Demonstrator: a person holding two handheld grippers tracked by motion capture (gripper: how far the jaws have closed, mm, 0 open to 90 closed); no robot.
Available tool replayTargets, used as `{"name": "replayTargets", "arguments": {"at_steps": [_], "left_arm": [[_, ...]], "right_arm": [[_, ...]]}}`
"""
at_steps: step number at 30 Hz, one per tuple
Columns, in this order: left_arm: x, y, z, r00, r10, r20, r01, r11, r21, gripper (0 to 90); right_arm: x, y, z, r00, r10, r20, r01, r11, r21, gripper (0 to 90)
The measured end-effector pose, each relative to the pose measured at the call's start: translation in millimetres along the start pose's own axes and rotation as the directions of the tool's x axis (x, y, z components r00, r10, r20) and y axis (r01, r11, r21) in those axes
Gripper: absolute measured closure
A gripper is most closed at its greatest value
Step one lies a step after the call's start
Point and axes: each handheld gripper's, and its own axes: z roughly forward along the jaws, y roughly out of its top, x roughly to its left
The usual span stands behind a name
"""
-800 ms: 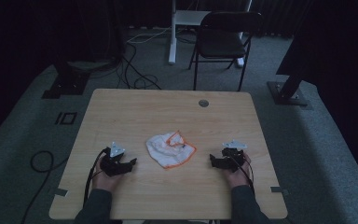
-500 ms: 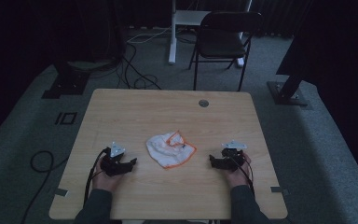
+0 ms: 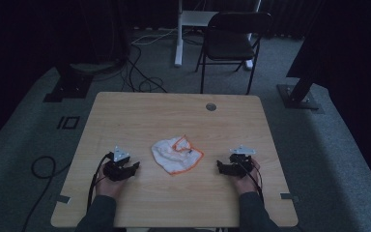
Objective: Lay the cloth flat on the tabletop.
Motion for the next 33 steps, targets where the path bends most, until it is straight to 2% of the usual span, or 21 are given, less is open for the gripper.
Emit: {"name": "replayTargets", "arguments": {"at_steps": [12,19,27,33], "left_arm": [[-11.2,18.8,-13.5,0.9979,0.039,0.053,-0.037,0.9988,-0.031,51.3],[-16.9,35.0,-20.6,0.9956,0.059,0.073,-0.054,0.9967,-0.060,53.6],[-26.1,55.1,-25.9,0.9898,0.083,0.116,-0.070,0.9917,-0.108,58.6],[-37.1,69.1,-21.4,0.9845,0.116,0.131,-0.101,0.9880,-0.117,62.3]], "right_arm": [[0.6,-0.3,-0.6,1.0000,0.000,-0.004,0.000,1.000,-0.003,15.0],[0.9,-0.6,-1.3,0.9999,-0.008,-0.010,0.008,1.000,-0.007,17.6],[0.9,-0.7,-1.4,0.9999,-0.009,-0.010,0.009,1.000,-0.007,17.9],[2.1,-1.3,-2.4,0.9997,-0.017,-0.020,0.017,1.000,-0.016,22.9]]}}
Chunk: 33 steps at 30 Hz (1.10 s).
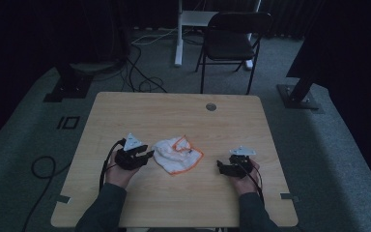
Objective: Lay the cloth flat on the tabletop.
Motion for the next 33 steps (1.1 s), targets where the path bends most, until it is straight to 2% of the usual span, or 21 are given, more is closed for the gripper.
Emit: {"name": "replayTargets", "arguments": {"at_steps": [8,13,22,25,27,29,33], "left_arm": [[-12.4,15.3,15.7,0.9988,0.038,0.032,-0.038,0.9993,0.000,60.9],[-15.4,20.5,25.6,0.9981,0.034,0.051,-0.035,0.9994,0.007,58.7],[-29.9,29.2,46.3,0.9961,0.040,0.079,-0.041,0.9990,0.016,54.8],[-34.1,31.4,53.2,0.9956,0.043,0.083,-0.044,0.9989,0.016,53.8],[-35.7,32.7,58.0,0.9960,0.048,0.076,-0.050,0.9985,0.022,53.3],[-37.9,33.2,63.0,0.9964,0.062,0.059,-0.064,0.9974,0.033,52.1],[-39.9,33.4,72.7,0.9969,0.056,0.056,-0.059,0.9969,0.053,51.9]], "right_arm": [[0.8,-0.2,-0.7,1.0000,-0.005,-0.007,0.005,1.000,-0.005,26.6],[1.3,-0.4,-0.9,0.9999,-0.007,-0.008,0.007,1.000,-0.008,28.2],[2.7,-0.4,-0.8,1.0000,-0.001,-0.001,0.001,1.000,-0.008,28.8],[5.1,0.0,-2.0,1.0000,-0.005,-0.004,0.005,1.000,-0.009,36.5],[7.6,0.7,-3.9,1.0000,0.002,0.005,-0.002,1.000,-0.004,45.7],[9.8,0.8,-5.1,1.0000,-0.002,0.005,0.002,1.000,-0.010,48.4],[13.7,2.7,-9.3,0.9999,-0.012,-0.009,0.012,0.999,-0.041,51.3]]}}
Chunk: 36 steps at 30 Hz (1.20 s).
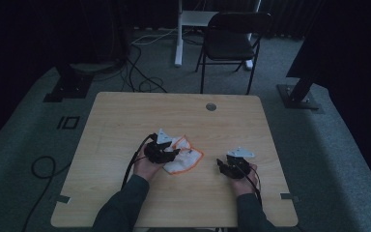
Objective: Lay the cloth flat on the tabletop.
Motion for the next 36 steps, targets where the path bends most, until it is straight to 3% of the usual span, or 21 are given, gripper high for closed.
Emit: {"name": "replayTargets", "arguments": {"at_steps": [6,9,10,15,23,29,36], "left_arm": [[-2.8,1.6,9.6,0.9996,0.022,-0.020,-0.021,0.9996,0.021,54.7],[-3.1,0.5,12.3,0.9990,0.036,-0.027,-0.035,0.9986,0.039,68.5],[-3.3,0.5,11.9,0.9989,0.041,-0.023,-0.041,0.9983,0.042,77.8],[-2.3,0.7,9.0,0.9985,0.050,-0.025,-0.049,0.9979,0.042,88.0],[3.9,-1.5,-0.8,0.9989,0.031,-0.035,-0.030,0.9992,0.028,89.3],[9.4,-4.1,-7.0,0.9987,0.022,-0.045,-0.021,0.9995,0.023,89.3],[15.0,-9.1,-14.0,0.9988,0.009,-0.049,-0.008,0.9998,0.017,89.4]], "right_arm": [[8.4,3.4,-0.2,0.9998,-0.016,-0.015,0.015,1.000,-0.009,53.3],[13.4,6.2,0.0,0.9994,-0.028,-0.019,0.027,0.999,-0.023,54.5],[16.6,8.1,0.3,0.9991,-0.033,-0.027,0.032,0.999,-0.029,55.1],[21.4,11.5,4.1,0.9982,-0.037,-0.048,0.035,0.999,-0.036,57.2],[31.5,20.7,12.0,0.9933,-0.053,-0.103,0.050,0.998,-0.030,69.0],[39.0,29.1,24.1,0.9922,-0.060,-0.109,0.057,0.998,-0.032,69.4],[38.5,35.2,42.2,0.9930,-0.031,-0.114,0.032,0.999,0.005,68.8]]}}
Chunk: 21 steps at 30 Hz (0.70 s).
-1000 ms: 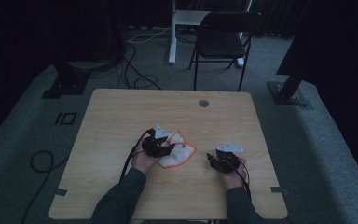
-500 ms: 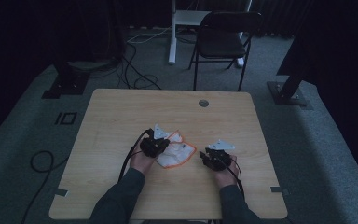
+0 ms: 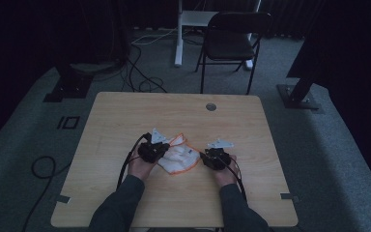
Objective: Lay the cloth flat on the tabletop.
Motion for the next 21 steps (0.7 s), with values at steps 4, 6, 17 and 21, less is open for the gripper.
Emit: {"name": "replayTargets", "arguments": {"at_steps": [4,6,17,21], "left_arm": [[2.2,-2.5,-2.9,1.0000,-0.006,-0.005,0.006,1.0000,-0.005,89.4],[4.0,-4.4,-4.8,0.9999,-0.009,-0.006,0.009,1.0000,-0.004,89.5],[16.6,-23.0,-27.0,0.9989,-0.033,-0.034,0.033,0.9993,-0.016,89.7],[21.6,-30.1,-34.2,0.9976,-0.050,-0.048,0.049,0.9986,-0.021,89.8]], "right_arm": [[1.5,-0.1,5.6,0.9999,-0.009,-0.011,0.010,1.000,0.017,71.4],[2.5,-0.1,6.1,0.9995,-0.014,-0.028,0.014,1.000,0.017,79.4],[-10.1,0.0,-11.8,0.9999,-0.010,0.004,0.010,1.000,-0.003,90.0],[-12.8,2.0,-18.8,0.9999,-0.007,0.010,0.007,1.000,-0.030,90.0]]}}
